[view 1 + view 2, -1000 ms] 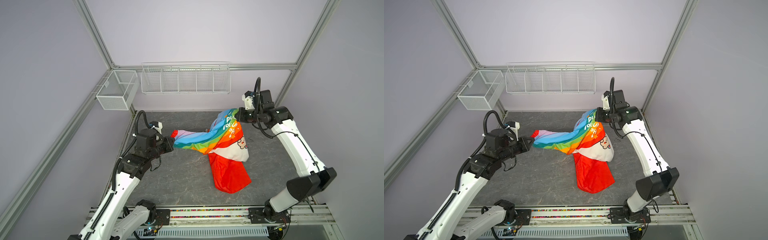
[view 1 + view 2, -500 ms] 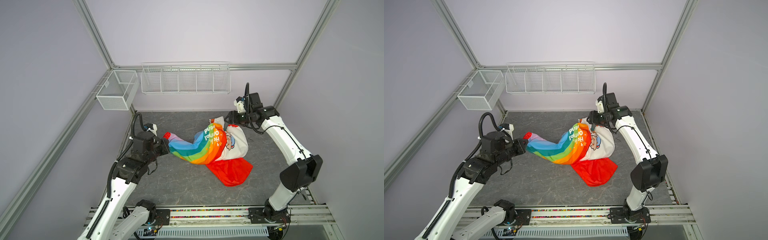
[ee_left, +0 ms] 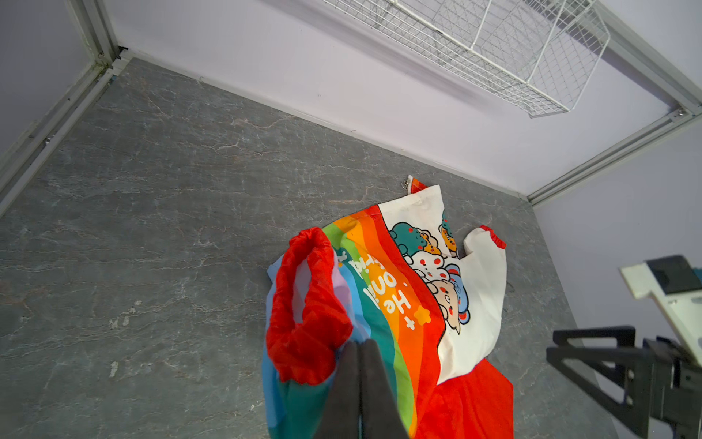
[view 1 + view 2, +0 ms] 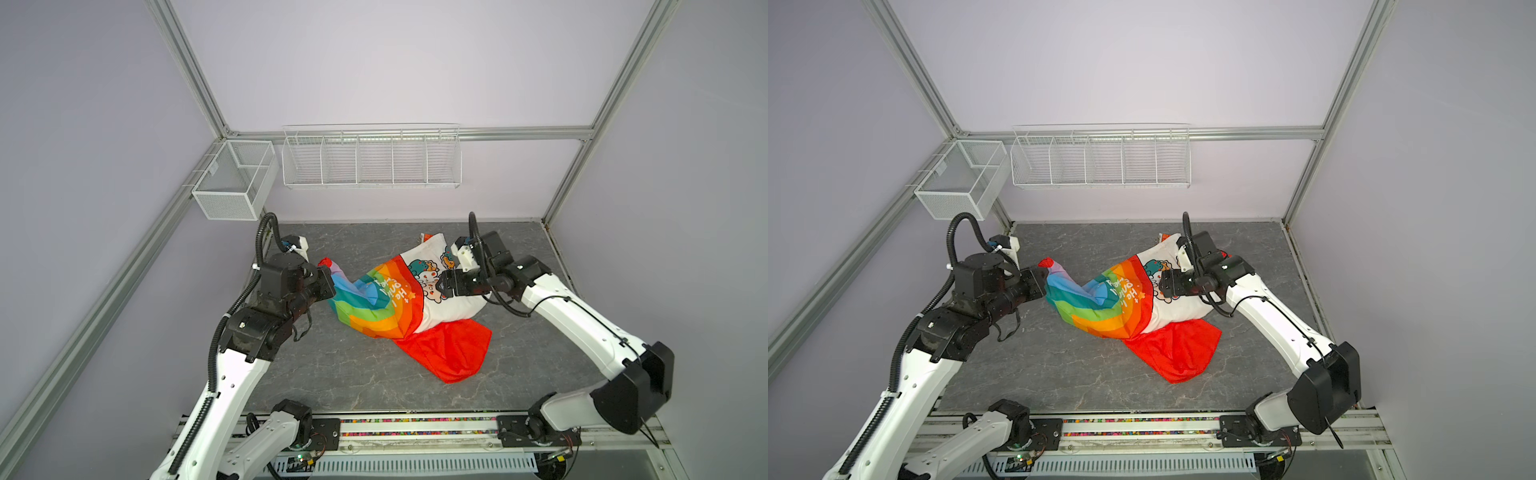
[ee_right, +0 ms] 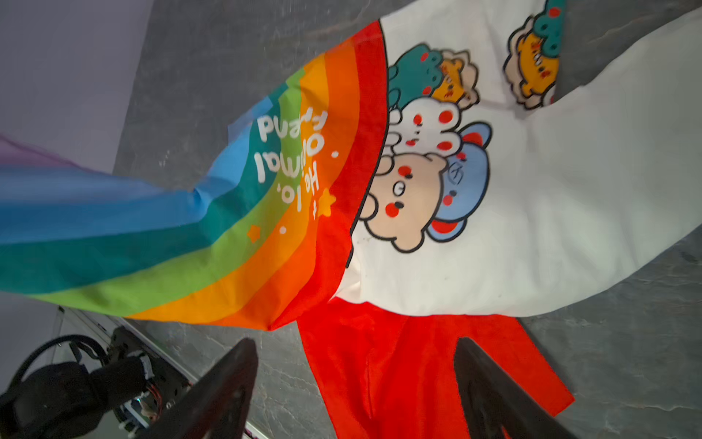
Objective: Zip up the jacket
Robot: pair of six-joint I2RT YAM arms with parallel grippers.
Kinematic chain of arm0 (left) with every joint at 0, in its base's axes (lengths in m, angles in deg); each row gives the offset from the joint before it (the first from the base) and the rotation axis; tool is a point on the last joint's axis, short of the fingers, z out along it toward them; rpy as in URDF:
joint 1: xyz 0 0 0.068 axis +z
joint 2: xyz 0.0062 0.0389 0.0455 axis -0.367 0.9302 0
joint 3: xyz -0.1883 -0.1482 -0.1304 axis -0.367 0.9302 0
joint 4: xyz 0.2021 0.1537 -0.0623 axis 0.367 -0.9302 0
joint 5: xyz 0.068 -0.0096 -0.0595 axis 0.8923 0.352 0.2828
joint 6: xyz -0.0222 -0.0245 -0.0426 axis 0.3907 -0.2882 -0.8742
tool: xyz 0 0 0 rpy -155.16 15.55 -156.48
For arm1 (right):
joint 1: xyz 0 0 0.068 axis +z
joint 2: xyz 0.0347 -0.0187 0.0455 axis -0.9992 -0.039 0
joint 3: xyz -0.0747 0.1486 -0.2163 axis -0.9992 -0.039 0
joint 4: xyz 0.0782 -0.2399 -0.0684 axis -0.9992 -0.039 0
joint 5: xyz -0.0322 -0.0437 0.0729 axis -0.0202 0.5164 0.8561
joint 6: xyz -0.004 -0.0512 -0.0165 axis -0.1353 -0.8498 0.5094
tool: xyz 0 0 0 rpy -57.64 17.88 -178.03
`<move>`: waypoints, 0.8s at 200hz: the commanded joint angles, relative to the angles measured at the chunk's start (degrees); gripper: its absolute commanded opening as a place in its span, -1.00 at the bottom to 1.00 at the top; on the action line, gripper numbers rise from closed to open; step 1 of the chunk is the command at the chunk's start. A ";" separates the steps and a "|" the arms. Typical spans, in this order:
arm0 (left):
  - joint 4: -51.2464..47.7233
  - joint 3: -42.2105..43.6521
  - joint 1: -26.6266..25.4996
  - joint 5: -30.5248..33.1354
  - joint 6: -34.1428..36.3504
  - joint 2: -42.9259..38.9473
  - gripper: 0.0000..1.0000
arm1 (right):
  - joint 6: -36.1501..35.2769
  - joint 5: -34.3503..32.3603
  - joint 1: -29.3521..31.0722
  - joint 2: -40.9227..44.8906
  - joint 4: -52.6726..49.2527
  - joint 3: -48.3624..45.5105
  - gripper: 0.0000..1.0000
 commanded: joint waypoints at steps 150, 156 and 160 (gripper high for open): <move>-1.86 -0.72 11.48 8.91 0.96 12.84 0.26 | 6.96 -10.95 1.52 -0.15 -1.75 -10.24 0.62; -2.16 -0.10 11.50 8.10 0.83 12.06 0.28 | 6.87 -10.31 0.72 -0.05 -1.71 -10.51 0.63; -2.31 0.41 11.48 7.29 0.59 11.55 0.29 | 6.87 -9.96 0.22 0.03 -1.71 -10.68 0.63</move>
